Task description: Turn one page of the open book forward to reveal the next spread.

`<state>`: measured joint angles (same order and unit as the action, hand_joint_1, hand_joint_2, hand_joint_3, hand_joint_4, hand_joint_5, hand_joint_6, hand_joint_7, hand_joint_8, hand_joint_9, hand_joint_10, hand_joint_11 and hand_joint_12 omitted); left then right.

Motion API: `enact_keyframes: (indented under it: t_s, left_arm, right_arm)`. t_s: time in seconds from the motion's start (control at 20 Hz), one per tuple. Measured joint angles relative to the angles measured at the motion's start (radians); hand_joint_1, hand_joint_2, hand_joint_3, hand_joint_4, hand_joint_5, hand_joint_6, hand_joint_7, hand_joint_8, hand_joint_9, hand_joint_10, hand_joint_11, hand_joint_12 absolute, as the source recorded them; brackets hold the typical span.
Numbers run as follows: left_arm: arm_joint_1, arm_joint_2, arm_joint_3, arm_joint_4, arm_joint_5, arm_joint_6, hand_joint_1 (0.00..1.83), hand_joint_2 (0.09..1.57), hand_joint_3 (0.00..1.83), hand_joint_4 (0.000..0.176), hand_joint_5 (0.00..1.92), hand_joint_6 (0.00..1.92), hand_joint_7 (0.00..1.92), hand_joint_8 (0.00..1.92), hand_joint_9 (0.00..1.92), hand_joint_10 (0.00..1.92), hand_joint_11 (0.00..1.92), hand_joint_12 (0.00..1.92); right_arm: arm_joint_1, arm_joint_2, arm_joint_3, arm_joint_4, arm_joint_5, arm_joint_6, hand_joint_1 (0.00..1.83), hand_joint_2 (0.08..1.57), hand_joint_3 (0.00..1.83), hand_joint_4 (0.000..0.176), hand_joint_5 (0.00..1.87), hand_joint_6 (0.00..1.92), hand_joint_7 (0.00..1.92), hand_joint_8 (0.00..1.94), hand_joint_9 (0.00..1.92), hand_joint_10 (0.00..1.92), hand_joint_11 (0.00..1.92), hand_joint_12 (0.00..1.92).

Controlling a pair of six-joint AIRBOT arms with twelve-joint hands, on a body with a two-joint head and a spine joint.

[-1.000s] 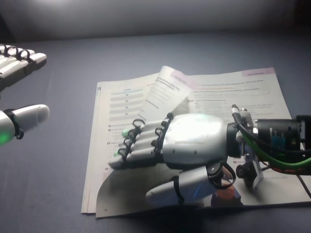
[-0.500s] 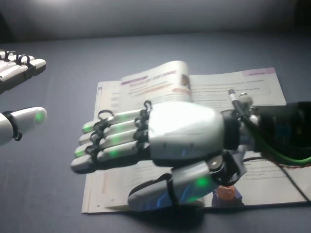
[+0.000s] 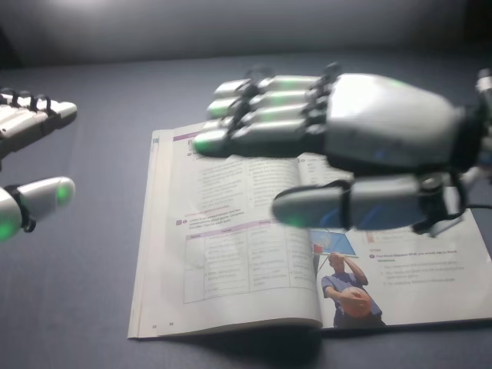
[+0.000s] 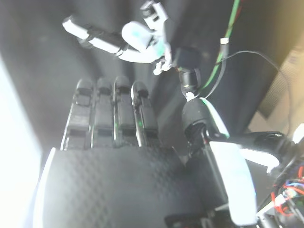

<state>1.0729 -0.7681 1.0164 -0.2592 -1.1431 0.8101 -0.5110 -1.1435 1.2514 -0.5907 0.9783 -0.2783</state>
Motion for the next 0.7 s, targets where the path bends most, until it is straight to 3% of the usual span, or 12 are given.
enact_keyframes:
  t_s: [0.1,0.2,0.35,0.4,0.45,0.5,0.55,0.6,0.7]
  left_arm:
    - [0.017,0.0,-0.003,-0.027,-0.018,-0.004,0.0,1.29,0.0,0.0,0.16,0.0,0.16,0.0,0.13,0.0,0.0,0.28]
    - [0.023,0.0,-0.017,-0.039,-0.055,-0.008,0.0,1.31,0.0,0.008,0.17,0.0,0.17,0.0,0.15,0.0,0.0,0.29]
    - [0.029,-0.002,-0.031,-0.035,-0.116,-0.014,0.0,1.33,0.01,0.0,0.19,0.0,0.17,0.0,0.12,0.0,0.0,0.21]
    - [0.032,-0.003,-0.033,-0.048,-0.137,-0.017,0.0,1.33,0.0,0.0,0.16,0.0,0.14,0.0,0.06,0.01,0.0,0.05]
    - [0.038,-0.008,-0.033,-0.069,-0.171,-0.031,0.0,1.33,0.0,0.01,0.16,0.0,0.13,0.0,0.03,0.0,0.0,0.01]
    - [0.046,-0.013,-0.035,-0.084,-0.203,-0.053,0.0,1.31,0.0,0.05,0.15,0.0,0.1,0.0,0.01,0.0,0.0,0.0]
    - [0.055,-0.013,-0.039,-0.088,-0.22,-0.058,0.0,1.32,0.0,0.031,0.14,0.0,0.08,0.0,0.0,0.0,0.0,0.0]
    - [0.069,-0.014,-0.044,-0.089,-0.253,-0.075,0.0,1.35,0.0,0.0,0.17,0.0,0.13,0.0,0.05,0.01,0.0,0.0]
    - [0.082,-0.021,-0.052,-0.079,-0.298,-0.09,0.0,1.38,0.01,0.0,0.15,0.0,0.15,0.0,0.07,0.01,0.03,0.01]
  right_arm:
    - [-0.037,0.048,0.001,0.1,-0.015,-0.043,0.05,1.41,0.0,0.0,0.16,0.0,0.14,0.0,0.14,0.01,0.11,0.06]
    - [-0.069,0.09,0.003,0.201,-0.013,-0.063,0.0,1.38,0.0,0.0,0.2,0.01,0.16,0.01,0.15,0.0,0.16,0.09]
    - [-0.163,0.129,-0.008,0.34,0.037,-0.096,0.0,1.33,0.0,0.0,0.2,0.0,0.18,0.01,0.1,0.0,0.07,0.06]
    - [-0.206,0.143,-0.017,0.384,0.061,-0.099,0.0,1.31,0.0,0.0,0.21,0.0,0.19,0.01,0.12,0.01,0.09,0.07]
    - [-0.265,0.166,-0.027,0.444,0.095,-0.102,0.0,1.3,0.0,0.0,0.21,0.0,0.2,0.01,0.14,0.01,0.1,0.08]
    - [-0.324,0.187,-0.039,0.513,0.138,-0.103,0.0,1.29,0.0,0.0,0.22,0.01,0.2,0.01,0.13,0.01,0.07,0.06]
    - [-0.348,0.197,-0.044,0.545,0.156,-0.105,0.0,1.33,0.0,0.0,0.21,0.0,0.18,0.0,0.09,0.0,0.03,0.05]
    - [-0.397,0.219,-0.054,0.618,0.211,-0.107,0.0,1.35,0.01,0.0,0.2,0.0,0.17,0.0,0.09,0.0,0.02,0.04]
    - [-0.471,0.246,-0.076,0.735,0.312,-0.119,0.0,1.41,0.01,0.0,0.18,0.0,0.13,0.0,0.08,0.0,0.02,0.07]
